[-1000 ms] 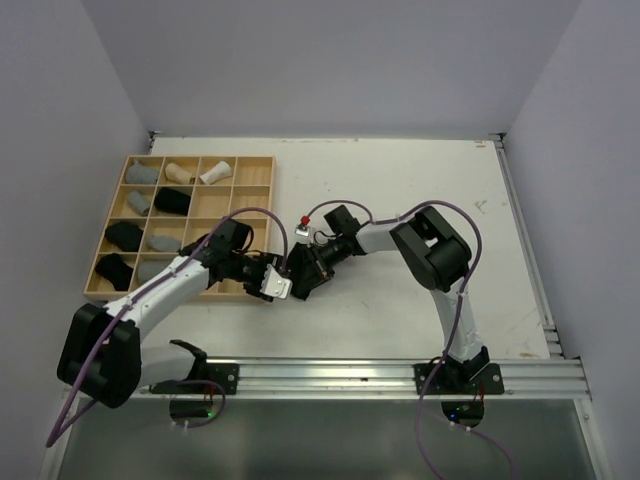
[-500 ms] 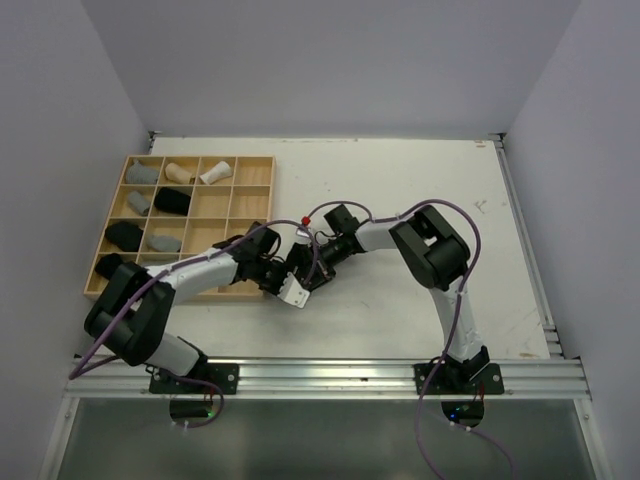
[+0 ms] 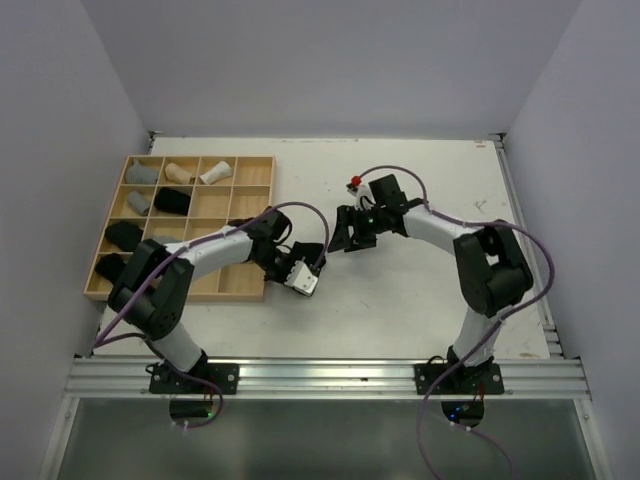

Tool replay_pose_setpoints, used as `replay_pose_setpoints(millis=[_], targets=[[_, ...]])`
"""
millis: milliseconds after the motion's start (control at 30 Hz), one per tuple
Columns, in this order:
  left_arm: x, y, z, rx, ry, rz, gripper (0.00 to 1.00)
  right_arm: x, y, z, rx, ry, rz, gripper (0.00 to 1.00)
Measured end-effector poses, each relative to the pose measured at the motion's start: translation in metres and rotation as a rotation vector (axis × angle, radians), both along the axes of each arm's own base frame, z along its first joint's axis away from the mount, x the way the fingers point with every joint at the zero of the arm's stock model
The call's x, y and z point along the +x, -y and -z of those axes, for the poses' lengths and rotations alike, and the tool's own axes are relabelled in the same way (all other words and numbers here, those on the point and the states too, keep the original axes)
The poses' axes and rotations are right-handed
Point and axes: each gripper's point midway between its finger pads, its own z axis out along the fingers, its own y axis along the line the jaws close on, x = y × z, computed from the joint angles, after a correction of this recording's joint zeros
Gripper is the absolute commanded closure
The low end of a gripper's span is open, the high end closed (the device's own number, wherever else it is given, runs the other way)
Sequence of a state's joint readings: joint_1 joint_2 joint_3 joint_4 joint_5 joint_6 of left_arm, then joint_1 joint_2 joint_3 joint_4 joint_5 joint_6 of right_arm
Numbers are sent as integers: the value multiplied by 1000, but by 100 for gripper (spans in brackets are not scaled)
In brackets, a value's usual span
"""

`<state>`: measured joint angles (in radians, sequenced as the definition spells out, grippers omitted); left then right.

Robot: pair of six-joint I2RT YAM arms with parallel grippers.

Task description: Roll the underwear

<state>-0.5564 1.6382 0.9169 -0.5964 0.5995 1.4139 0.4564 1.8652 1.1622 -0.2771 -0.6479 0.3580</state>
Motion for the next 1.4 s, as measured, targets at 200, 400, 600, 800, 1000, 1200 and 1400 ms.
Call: replay_pose_setpoints(millis=[200,400,600,800,1000,1200,1400], targets=[[4,15,-3,41,-253,-18,100,6,26,-76,-23,316,82,36],[12,21,-5,35,-623,-130,100,-32,54,-116,-8,600,133,40],[12,23,-5,47,-793,-201,95,-76,27,-95,-66,700,-56,37],[4,25,-5,73,-902,-242,90,-92,-9,-34,-219,695,-322,35],[-5,24,-5,99,-981,-272,82,-88,-50,-9,-249,771,-492,34],[-9,22,-5,116,-1009,-286,79,-89,-63,11,-265,791,-569,41],[-11,21,-5,137,-1027,-308,77,-92,-65,25,-256,765,-603,92]])
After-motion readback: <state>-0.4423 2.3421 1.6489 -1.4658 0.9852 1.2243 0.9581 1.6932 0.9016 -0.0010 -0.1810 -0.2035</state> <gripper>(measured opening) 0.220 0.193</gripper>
